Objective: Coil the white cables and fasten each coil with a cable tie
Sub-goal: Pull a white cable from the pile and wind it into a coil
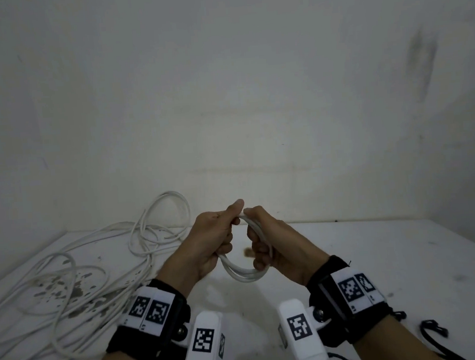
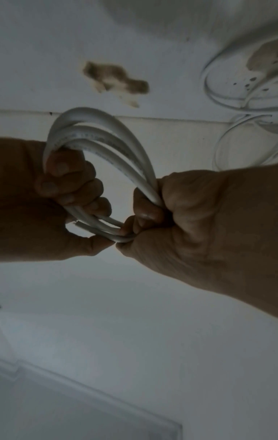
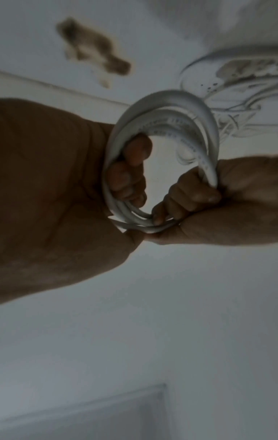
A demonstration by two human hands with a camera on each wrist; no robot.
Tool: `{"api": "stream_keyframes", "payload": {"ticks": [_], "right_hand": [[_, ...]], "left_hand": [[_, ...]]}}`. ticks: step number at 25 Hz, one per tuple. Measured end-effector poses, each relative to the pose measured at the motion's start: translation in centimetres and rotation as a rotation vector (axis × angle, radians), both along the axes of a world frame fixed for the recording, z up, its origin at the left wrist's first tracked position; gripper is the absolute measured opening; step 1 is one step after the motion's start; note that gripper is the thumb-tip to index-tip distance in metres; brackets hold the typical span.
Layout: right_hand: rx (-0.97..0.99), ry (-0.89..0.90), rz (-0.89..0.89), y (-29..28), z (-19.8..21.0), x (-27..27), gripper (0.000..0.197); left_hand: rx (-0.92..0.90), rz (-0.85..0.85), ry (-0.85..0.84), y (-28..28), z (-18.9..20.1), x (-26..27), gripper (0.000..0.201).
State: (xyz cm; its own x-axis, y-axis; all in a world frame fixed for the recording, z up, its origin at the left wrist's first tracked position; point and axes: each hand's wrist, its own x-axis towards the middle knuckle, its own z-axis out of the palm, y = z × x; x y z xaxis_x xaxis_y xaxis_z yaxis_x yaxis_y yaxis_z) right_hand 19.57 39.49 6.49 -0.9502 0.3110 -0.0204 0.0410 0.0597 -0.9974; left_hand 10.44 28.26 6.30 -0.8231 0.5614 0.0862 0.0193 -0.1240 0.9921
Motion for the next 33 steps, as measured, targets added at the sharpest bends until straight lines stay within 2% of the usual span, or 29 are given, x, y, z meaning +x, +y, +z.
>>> {"api": "stream_keyframes", "payload": {"ticks": [6, 8, 13, 17, 20, 22, 25, 30, 33], "right_hand": [[-0.084, -0.006, -0.062, 2.4, 0.8, 2.0, 0.033], [-0.061, -0.01, -0.061, 3.5, 0.5, 3.1, 0.034], [0.224, -0.101, -0.121, 6.7, 0.2, 7.0, 0.048], [0.615, -0.252, -0.272, 11.2, 0.5, 10.8, 0.035], [0.946, -0.56, -0.104, 13.3, -0.4, 13.4, 0.027], [1.072, -0.719, -0.003, 13.4, -1.6, 14.2, 0.031], [1.138, -0.748, -0.065, 13.2, -3.8, 13.5, 0.04], [1.269, -0.811, -0.144, 12.7, -6.3, 10.9, 0.037], [1.136, -0.767, -0.197, 12.9, -6.0, 10.6, 0.025]], "left_hand": [[-0.111, -0.04, 0.102, 1.9, -0.5, 1.8, 0.049], [-0.155, -0.042, 0.153, 3.0, -1.1, 2.2, 0.051], [-0.214, -0.073, 0.194, 6.5, -2.0, 3.9, 0.051], [-0.238, -0.09, 0.185, 9.5, -2.6, 5.3, 0.048], [-0.234, -0.073, 0.148, 11.2, -3.9, 5.8, 0.045], [-0.224, -0.085, 0.12, 11.9, -4.5, 6.3, 0.044], [-0.236, -0.086, 0.102, 12.6, -5.3, 6.8, 0.044], [-0.226, -0.079, 0.077, 12.5, -5.8, 7.0, 0.043], [-0.22, -0.065, 0.073, 12.0, -5.7, 6.5, 0.043]]}}
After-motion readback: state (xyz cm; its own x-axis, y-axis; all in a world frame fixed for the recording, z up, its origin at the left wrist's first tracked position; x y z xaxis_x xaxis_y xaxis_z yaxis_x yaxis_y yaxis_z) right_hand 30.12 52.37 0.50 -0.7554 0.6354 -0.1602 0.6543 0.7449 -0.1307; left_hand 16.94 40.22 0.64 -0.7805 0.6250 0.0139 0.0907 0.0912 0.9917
